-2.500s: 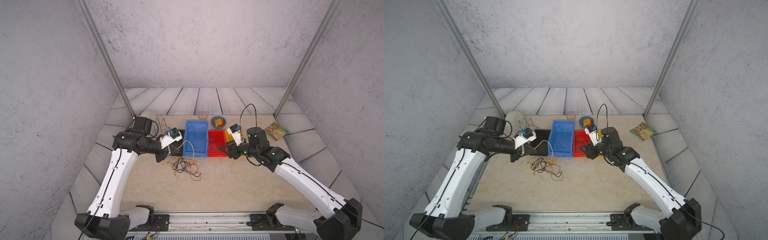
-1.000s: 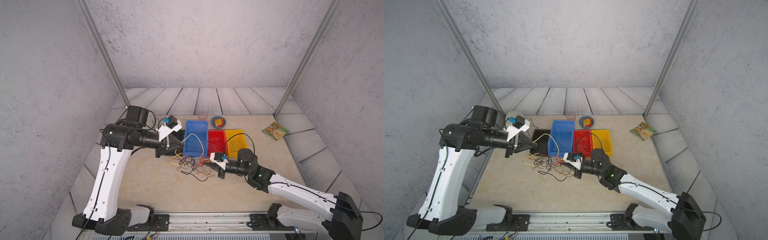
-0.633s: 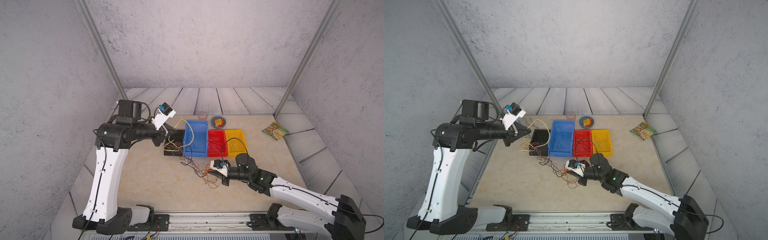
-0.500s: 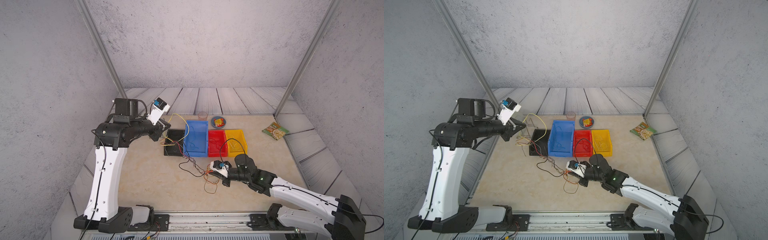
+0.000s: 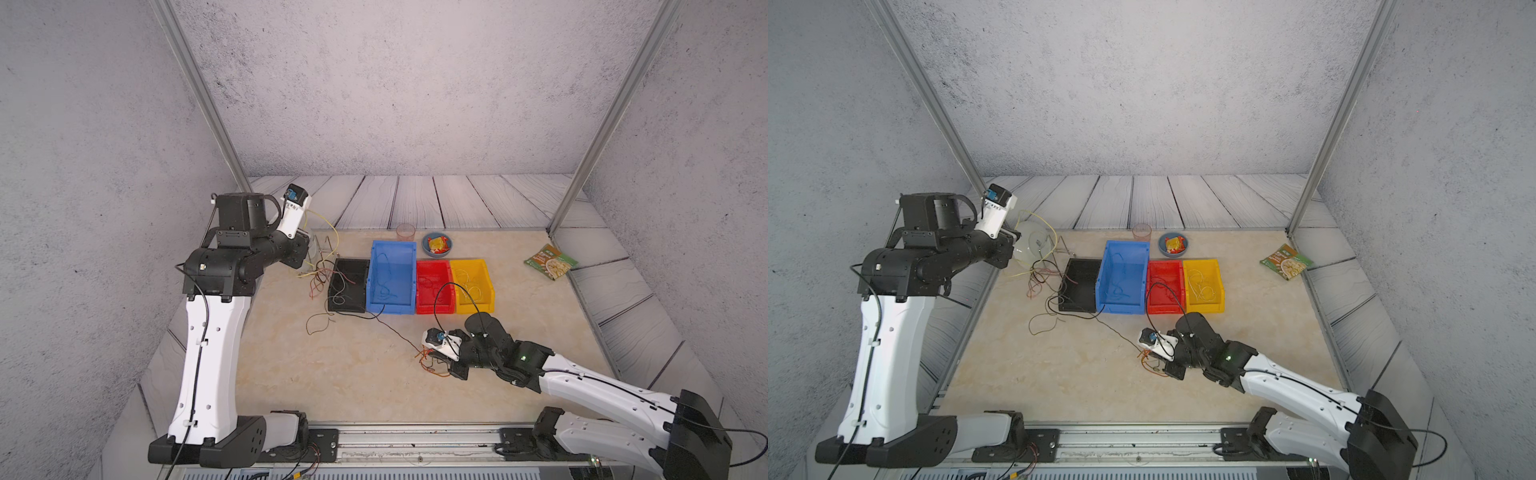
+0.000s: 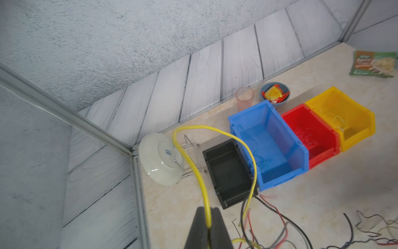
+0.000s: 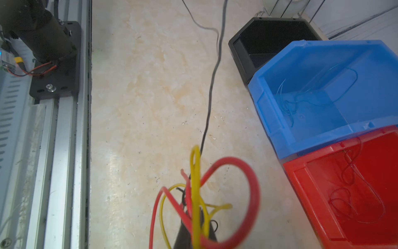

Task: Untangle and sort cables by color
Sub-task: Untie the cable.

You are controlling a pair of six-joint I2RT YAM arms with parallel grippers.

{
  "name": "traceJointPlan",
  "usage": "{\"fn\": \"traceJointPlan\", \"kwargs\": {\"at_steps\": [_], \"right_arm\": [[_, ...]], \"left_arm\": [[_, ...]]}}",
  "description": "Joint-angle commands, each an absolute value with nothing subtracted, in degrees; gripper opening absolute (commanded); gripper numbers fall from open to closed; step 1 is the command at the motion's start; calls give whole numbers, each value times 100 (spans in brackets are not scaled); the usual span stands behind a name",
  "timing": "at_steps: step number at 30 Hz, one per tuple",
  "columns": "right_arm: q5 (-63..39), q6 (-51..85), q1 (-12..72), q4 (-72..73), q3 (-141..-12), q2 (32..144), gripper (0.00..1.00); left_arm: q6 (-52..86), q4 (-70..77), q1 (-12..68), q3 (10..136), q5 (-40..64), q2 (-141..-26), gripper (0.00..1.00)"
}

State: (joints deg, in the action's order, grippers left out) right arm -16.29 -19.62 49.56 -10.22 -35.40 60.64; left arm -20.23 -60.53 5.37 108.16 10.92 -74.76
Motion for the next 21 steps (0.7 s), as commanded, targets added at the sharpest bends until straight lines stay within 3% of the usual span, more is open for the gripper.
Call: {"fn": "traceJointPlan", "kwargs": {"at_steps": [1,4,9,11,12,18,21], "right_arm": [[-1697,-2112,4969,-1273,-3577,6123,0],[-1853,-2153,4964,-1242,-3573,6246,0],[-1842,-1980,4966,-1260,-3744,6346,3],[-1679,-1713,4973,-1288,-3845,6293,36],[-1627,-1663,4970,-1209,-3833,6207,45],[-1215,-1260,4967,-650,-3744,5173,71],[-1212,-1208,4968,-357,-3834,4791,85]], "left_arm": [[-2660,-6278,494,10903,1305,-7280,0],[-2579,-6583,492,10888,2270,-7192,0],[-2685,-6863,492,10570,4743,-7128,0],[-2652,-6813,495,10371,5541,-7132,0],[-2581,-6740,500,10249,5922,-7132,0],[-2237,-6169,537,9707,6729,-7181,0],[-2983,-6498,632,9612,6882,-7222,0]]}}
